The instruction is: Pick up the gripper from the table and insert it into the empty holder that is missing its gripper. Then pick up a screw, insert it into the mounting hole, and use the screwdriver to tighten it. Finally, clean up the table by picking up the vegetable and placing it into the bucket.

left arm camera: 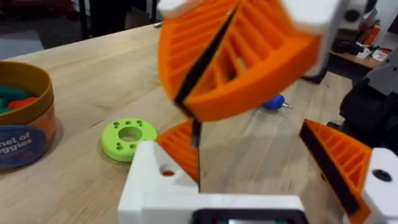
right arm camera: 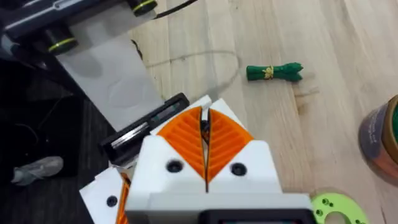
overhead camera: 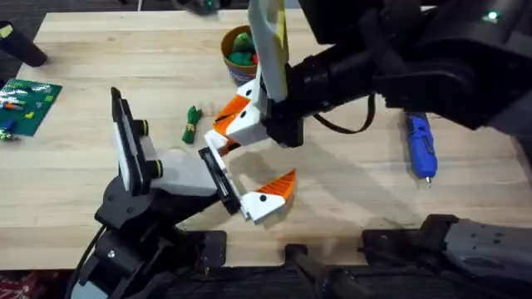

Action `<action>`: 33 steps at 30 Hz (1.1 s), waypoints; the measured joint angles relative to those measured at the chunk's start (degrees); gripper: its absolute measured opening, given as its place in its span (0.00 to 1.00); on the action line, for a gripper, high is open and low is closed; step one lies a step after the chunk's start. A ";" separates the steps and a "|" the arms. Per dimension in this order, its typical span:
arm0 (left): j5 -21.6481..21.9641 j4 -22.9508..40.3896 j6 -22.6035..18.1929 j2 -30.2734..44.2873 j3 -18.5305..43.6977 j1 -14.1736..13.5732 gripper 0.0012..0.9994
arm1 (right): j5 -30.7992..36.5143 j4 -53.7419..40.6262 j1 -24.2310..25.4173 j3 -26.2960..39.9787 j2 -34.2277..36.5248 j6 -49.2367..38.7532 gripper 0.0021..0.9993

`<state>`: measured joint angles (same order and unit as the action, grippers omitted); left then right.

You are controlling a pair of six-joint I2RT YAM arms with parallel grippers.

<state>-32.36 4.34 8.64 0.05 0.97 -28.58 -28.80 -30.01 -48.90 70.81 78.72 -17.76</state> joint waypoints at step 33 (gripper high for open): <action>0.00 0.04 0.49 -0.01 0.00 0.00 0.99 | -0.15 2.42 0.00 -0.04 5.28 -5.45 0.01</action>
<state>-32.36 4.38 9.14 0.04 0.97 -28.58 -28.95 -27.59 -48.90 70.76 84.01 -23.21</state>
